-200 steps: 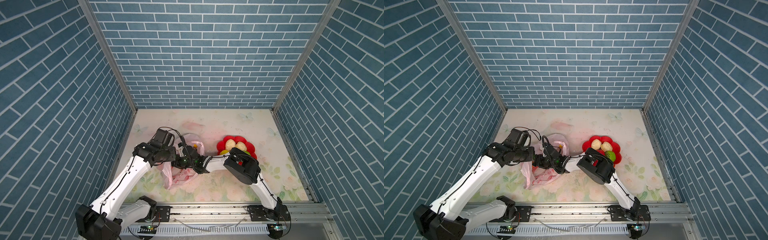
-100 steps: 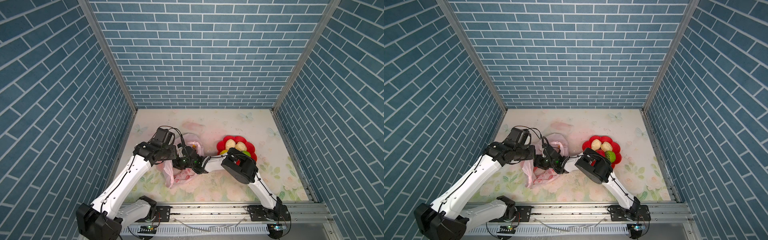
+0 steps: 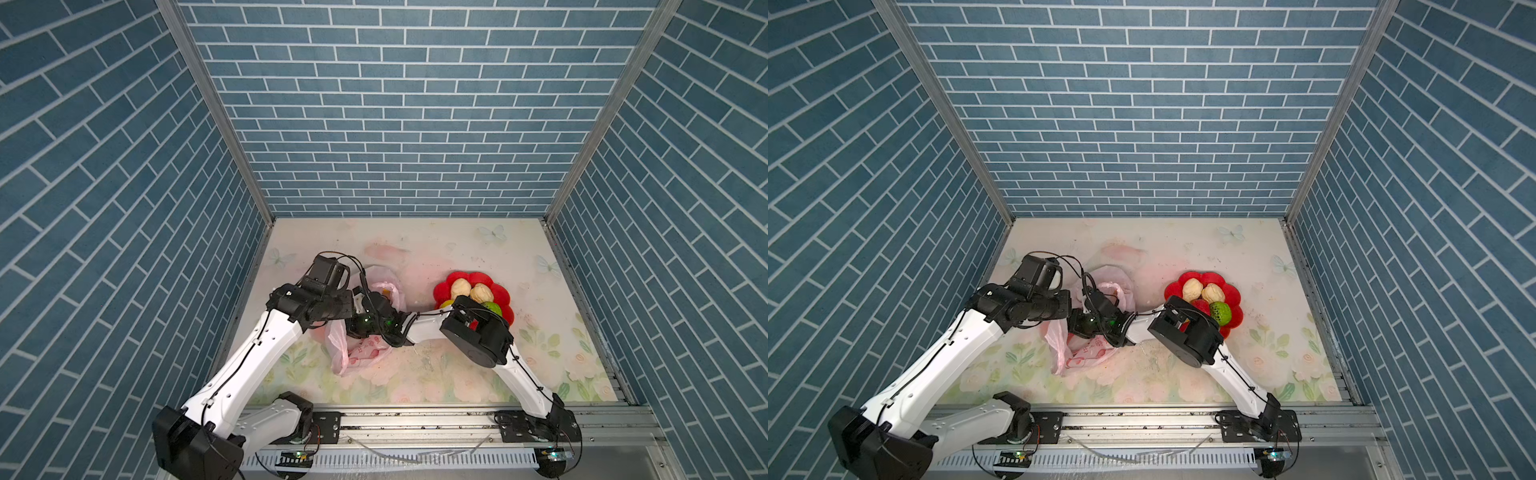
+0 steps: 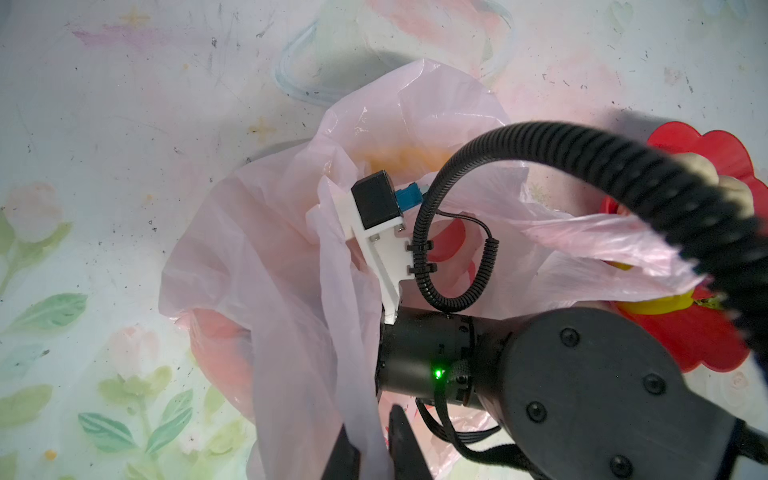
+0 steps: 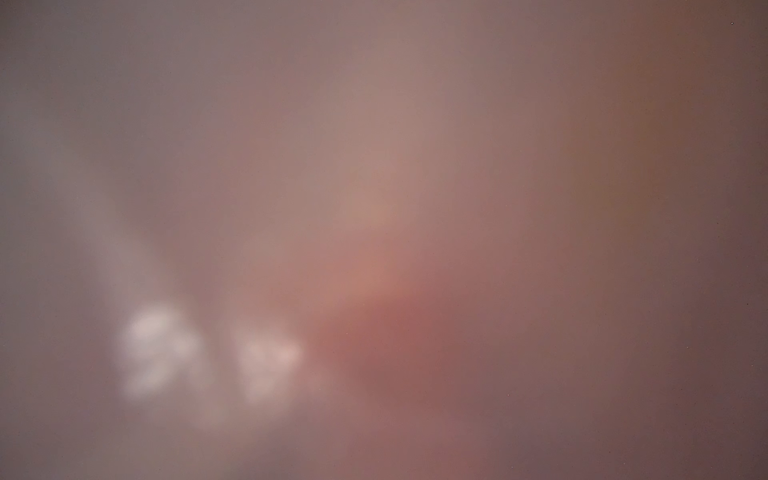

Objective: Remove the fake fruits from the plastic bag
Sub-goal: 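Grasp the orange fruit inside the pink bag with the right gripper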

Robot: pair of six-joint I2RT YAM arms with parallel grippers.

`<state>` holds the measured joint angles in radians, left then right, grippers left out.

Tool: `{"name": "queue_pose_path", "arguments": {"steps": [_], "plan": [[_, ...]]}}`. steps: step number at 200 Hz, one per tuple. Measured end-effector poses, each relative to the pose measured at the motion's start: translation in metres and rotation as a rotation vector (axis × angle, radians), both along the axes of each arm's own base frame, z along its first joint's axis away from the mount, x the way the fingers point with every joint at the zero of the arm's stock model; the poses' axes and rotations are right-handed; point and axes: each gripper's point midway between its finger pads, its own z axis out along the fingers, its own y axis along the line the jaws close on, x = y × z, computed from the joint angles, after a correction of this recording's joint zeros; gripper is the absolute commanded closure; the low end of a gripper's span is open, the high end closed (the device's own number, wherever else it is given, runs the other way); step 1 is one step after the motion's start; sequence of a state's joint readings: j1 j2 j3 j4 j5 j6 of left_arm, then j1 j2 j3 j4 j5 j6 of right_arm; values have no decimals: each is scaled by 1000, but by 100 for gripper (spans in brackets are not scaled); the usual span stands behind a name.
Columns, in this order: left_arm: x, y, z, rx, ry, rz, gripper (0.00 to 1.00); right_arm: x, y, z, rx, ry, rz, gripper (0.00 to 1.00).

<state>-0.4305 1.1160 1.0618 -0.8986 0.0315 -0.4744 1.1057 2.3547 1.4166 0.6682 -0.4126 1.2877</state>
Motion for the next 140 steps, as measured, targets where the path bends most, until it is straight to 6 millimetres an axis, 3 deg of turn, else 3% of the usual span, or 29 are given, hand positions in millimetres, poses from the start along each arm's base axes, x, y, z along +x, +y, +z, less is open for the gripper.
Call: {"name": "queue_pose_path", "arguments": {"steps": [44,101,140], "plan": [[1,-2,-1,-3,0,-3,85,1,3,0,5,14,-2,35],[3,-6,1,-15,-9,-15,85,5,13,1,32,21,-5,44],[3,-6,1,-15,-9,-14,85,6,13,2,37,38,-14,67]]}}
